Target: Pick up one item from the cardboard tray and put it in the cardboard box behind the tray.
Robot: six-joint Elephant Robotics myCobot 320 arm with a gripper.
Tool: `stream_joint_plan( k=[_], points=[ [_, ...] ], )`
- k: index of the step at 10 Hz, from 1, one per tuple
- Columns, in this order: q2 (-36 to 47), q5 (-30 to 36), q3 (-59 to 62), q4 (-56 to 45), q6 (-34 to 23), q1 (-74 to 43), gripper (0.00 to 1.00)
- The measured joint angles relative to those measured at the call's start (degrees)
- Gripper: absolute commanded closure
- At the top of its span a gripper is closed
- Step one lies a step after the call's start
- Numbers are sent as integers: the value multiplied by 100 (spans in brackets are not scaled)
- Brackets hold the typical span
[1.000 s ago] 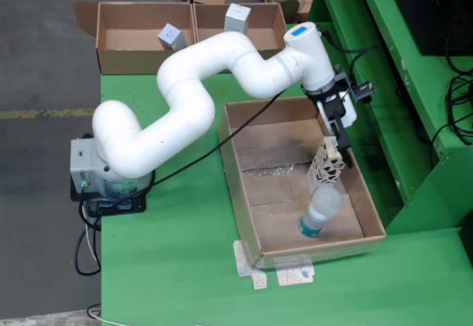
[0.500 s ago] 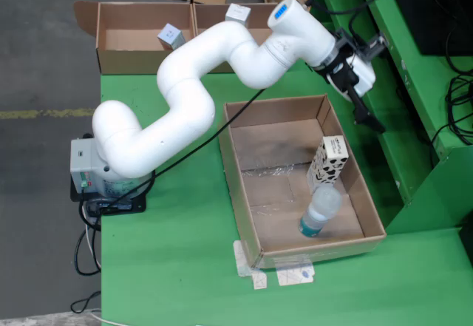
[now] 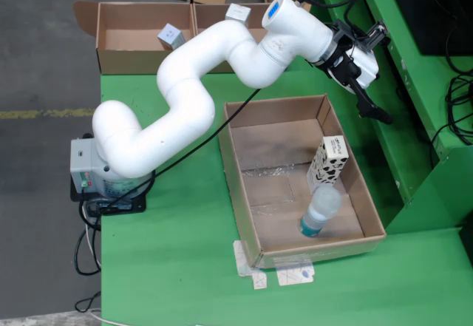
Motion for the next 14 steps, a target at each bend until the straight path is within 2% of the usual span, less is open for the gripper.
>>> stream_joint_plan(
  k=[6, 14],
  points=[
    [0, 0, 0, 0, 9, 0, 0],
    [-606, 0, -9, 0, 9, 106, 0]
  ],
)
